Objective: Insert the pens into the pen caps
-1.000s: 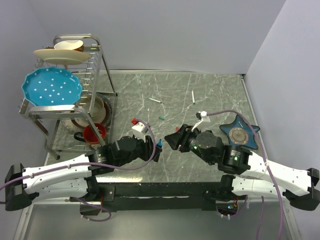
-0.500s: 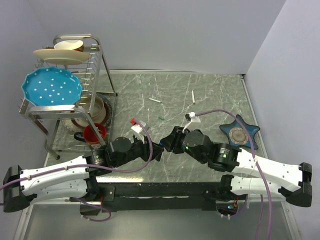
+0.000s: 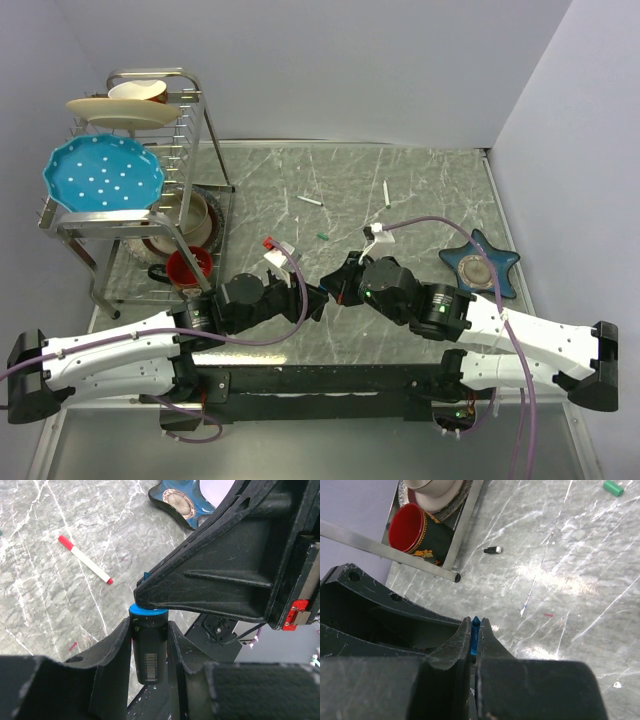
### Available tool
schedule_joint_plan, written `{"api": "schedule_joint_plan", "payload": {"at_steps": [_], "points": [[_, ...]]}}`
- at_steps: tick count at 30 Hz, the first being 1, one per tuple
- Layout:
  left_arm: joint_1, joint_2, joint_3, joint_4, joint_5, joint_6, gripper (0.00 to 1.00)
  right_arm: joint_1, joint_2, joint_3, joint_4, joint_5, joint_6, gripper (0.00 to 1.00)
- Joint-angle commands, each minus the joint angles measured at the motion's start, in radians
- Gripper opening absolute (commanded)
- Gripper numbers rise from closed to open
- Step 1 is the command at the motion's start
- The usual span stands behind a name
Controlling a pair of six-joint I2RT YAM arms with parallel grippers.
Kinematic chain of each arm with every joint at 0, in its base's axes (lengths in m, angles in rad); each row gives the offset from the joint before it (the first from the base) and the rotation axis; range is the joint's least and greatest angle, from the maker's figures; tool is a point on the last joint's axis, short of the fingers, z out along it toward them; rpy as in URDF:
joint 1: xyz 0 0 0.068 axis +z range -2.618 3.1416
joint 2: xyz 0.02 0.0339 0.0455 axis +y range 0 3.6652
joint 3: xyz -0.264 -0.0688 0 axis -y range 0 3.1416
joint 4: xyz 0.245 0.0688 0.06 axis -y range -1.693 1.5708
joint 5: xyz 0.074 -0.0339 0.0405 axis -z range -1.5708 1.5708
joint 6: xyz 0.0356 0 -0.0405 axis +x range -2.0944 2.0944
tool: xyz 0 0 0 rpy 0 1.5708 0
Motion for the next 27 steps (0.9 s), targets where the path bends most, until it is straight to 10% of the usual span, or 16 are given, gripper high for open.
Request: {"api": "schedule_joint_plan", "payload": {"at_steps": [1, 12, 27], "points": [[-0.006, -0.016, 0.029, 0.046, 0.008, 0.019, 0.03, -0.003, -0.028, 0.026, 0.076, 0.003, -0.044, 0.00], [-0.006, -0.051, 0.021, 0.039, 0.094, 0.015, 0.56, -0.002, -0.118, -0.022, 0.158, -0.055, -0.120, 0.00], [-0.005, -0.149, -0.022, 0.157, 0.389, -0.025, 0.58, -0.003, -0.341, -0.166, 0.404, -0.372, -0.314, 0.00]]}}
